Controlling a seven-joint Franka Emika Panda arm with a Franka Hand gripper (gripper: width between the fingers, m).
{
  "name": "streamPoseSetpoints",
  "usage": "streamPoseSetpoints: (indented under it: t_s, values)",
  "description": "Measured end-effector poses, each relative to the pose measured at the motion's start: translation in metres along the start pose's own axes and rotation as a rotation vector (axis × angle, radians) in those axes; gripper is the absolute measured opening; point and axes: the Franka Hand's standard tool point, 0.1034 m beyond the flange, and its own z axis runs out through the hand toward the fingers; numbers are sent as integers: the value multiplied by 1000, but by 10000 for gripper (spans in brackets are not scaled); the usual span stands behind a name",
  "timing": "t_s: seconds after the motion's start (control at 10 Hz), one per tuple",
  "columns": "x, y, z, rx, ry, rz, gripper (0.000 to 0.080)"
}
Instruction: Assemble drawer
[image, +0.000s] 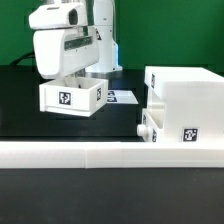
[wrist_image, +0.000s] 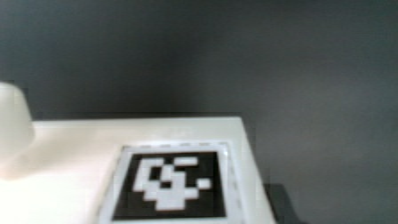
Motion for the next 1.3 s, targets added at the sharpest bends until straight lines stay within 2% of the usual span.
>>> streamPoseSetpoints:
  t_s: [0.5, 0.8, 0.9, 1.2, 1.3]
  values:
    - [18, 25, -6, -4, -31, -321, 44]
    - [19, 26, -5, -4, -32, -320, 44]
    - [19, 25, -5, 13, -34, -320, 44]
    - [36, 43, -6, 5, -21, -334, 44]
    - [40, 44, -8, 30, -25, -335, 44]
